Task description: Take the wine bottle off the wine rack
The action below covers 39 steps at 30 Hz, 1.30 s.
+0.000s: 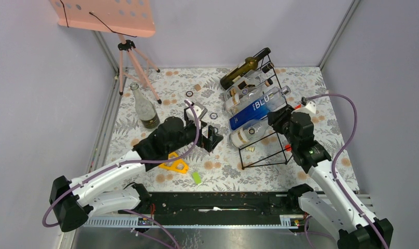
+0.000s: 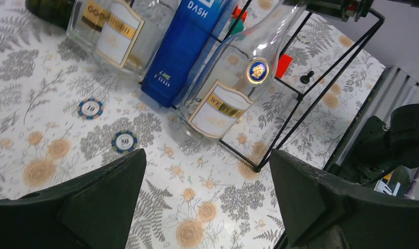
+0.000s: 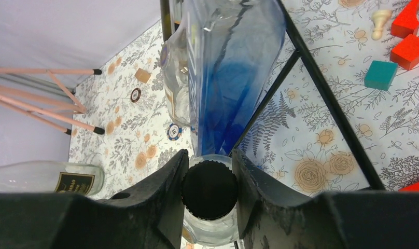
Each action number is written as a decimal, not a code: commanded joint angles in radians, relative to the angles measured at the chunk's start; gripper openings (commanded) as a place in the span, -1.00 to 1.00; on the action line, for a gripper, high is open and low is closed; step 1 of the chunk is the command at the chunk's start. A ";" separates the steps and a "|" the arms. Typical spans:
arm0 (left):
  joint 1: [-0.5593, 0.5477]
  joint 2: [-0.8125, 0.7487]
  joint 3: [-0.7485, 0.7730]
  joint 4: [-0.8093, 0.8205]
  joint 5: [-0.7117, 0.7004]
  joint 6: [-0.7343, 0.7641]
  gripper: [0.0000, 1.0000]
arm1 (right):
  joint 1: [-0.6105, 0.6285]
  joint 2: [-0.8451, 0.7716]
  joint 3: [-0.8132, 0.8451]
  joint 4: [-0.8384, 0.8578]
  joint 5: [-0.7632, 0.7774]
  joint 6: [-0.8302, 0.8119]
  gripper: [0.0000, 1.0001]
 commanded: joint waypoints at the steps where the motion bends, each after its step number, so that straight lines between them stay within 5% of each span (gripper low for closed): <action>1: 0.001 -0.019 -0.069 0.348 0.089 0.078 0.98 | 0.060 -0.038 0.067 -0.008 0.069 -0.078 -1.00; 18: -0.045 0.268 -0.008 0.645 0.199 0.187 0.98 | 0.132 -0.051 0.164 -0.071 0.036 -0.163 -1.00; 29: -0.046 0.392 0.072 0.705 0.246 0.201 0.97 | 0.145 -0.036 0.200 -0.060 -0.071 -0.201 -1.00; 30: -0.047 0.402 0.079 0.711 0.265 0.198 0.97 | 0.057 -0.035 0.202 -0.057 -0.084 -0.204 -1.00; 32: -0.054 0.420 0.094 0.718 0.289 0.198 0.97 | 0.147 -0.033 0.203 -0.051 -0.107 -0.212 -1.00; 39: -0.088 0.507 0.163 0.715 0.326 0.226 0.97 | 0.155 -0.029 0.216 -0.050 -0.133 -0.228 -1.00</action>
